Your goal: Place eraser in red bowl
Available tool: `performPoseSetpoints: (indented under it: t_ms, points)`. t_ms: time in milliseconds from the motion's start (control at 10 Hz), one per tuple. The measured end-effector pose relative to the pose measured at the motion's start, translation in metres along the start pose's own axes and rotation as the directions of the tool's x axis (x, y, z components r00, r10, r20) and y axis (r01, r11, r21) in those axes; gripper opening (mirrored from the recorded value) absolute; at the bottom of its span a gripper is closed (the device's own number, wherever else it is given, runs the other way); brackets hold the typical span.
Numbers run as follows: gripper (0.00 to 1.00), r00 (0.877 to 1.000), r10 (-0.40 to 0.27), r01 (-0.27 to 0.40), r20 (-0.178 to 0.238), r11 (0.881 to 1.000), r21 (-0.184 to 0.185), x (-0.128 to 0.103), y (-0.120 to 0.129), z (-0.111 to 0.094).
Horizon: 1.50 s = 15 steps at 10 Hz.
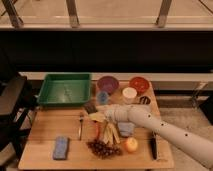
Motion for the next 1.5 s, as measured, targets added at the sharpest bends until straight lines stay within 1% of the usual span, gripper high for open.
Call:
performPoseSetpoints:
  t_ms: [300, 500, 700, 900, 1100, 1200, 1300, 1400, 1500]
  points:
    - [0.0, 1.0, 0.001, -0.001, 0.0, 1.0, -0.004, 0.0, 0.0, 0.001]
    - [0.0, 1.0, 0.009, -0.009, 0.009, 1.0, 0.012, -0.001, -0.001, -0.002]
    - [0.0, 0.998, 0.036, -0.04, 0.044, 0.995, 0.089, -0.003, -0.009, -0.024]
    - [0.0, 0.996, 0.048, -0.059, 0.07, 0.985, 0.159, -0.002, -0.023, -0.058]
    - [0.0, 0.992, 0.071, -0.096, 0.108, 0.964, 0.248, 0.002, -0.047, -0.111]
    - [0.0, 0.99, 0.078, -0.109, 0.119, 0.953, 0.283, 0.003, -0.056, -0.131]
    - [0.0, 0.988, 0.087, -0.124, 0.126, 0.939, 0.322, 0.005, -0.068, -0.153]
    - [0.0, 0.985, 0.107, -0.151, 0.137, 0.917, 0.37, 0.007, -0.083, -0.18]
    - [0.0, 0.982, 0.121, -0.171, 0.147, 0.901, 0.399, 0.008, -0.092, -0.198]
